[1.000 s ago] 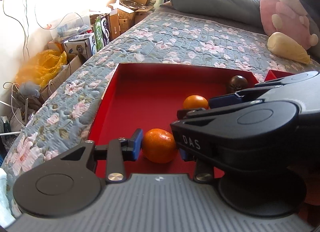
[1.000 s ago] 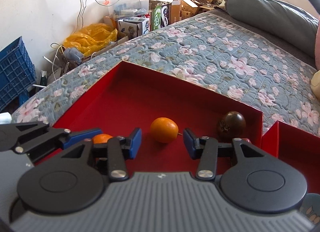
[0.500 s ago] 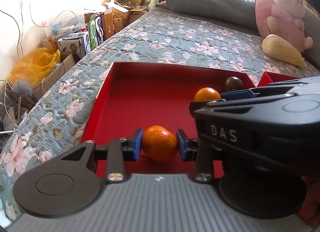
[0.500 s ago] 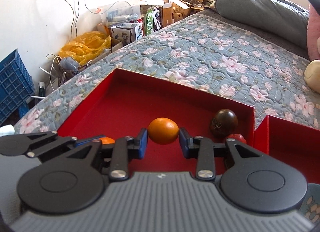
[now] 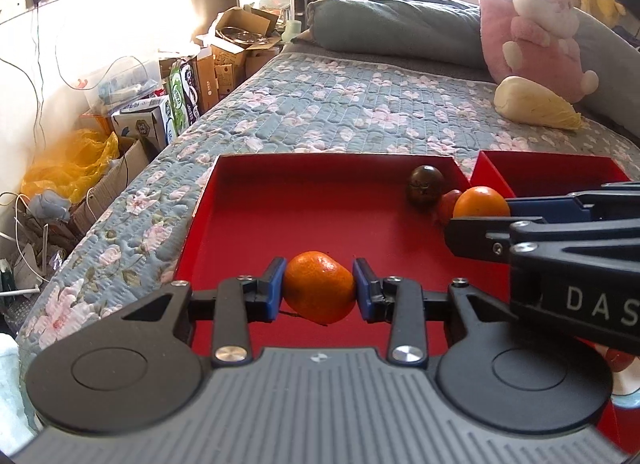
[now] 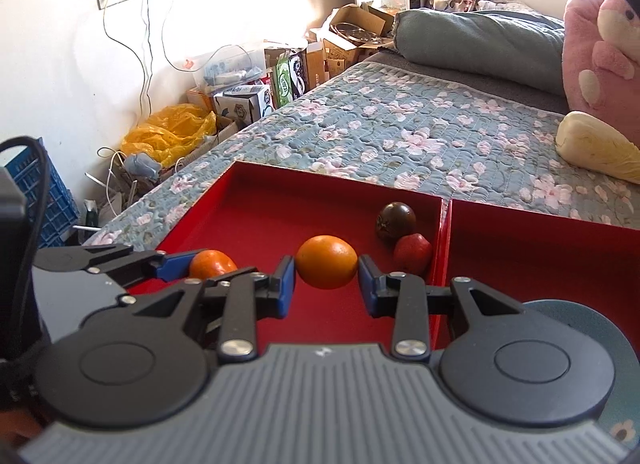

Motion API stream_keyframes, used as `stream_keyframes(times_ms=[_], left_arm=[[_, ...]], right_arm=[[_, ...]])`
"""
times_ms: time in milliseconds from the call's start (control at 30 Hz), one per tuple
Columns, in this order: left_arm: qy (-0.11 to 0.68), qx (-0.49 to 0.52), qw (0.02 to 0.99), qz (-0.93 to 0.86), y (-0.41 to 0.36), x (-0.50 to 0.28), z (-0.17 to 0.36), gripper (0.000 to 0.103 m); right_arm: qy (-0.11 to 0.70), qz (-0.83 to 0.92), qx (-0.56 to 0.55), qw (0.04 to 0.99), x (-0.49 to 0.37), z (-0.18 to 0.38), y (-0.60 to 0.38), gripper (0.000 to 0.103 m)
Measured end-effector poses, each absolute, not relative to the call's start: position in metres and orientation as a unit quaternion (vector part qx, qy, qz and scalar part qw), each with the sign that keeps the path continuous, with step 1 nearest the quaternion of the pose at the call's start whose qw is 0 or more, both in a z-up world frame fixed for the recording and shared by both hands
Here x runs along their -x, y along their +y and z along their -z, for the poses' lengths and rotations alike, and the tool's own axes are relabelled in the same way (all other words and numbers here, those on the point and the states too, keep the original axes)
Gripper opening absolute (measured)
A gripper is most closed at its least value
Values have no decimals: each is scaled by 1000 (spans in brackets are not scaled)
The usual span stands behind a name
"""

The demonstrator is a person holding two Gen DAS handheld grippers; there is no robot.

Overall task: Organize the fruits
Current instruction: 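Carry both tangerines over the blue plate and open both tools to release them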

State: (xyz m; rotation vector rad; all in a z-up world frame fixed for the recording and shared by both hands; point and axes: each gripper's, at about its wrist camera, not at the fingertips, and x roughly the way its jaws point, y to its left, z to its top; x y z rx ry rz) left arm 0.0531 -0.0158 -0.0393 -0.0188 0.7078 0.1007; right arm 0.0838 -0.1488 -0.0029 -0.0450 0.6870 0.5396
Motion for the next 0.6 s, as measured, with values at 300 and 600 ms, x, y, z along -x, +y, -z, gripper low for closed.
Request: stream_keyframes(times_ms=[300, 600], left_arm=[[323, -33, 946, 2, -65, -31, 23, 42], [313, -45, 948, 34, -105, -18, 14, 42]], right_arm=[[306, -239, 5, 922, -49, -9, -195, 37], [294, -215, -5, 931, -26, -14, -238, 37]])
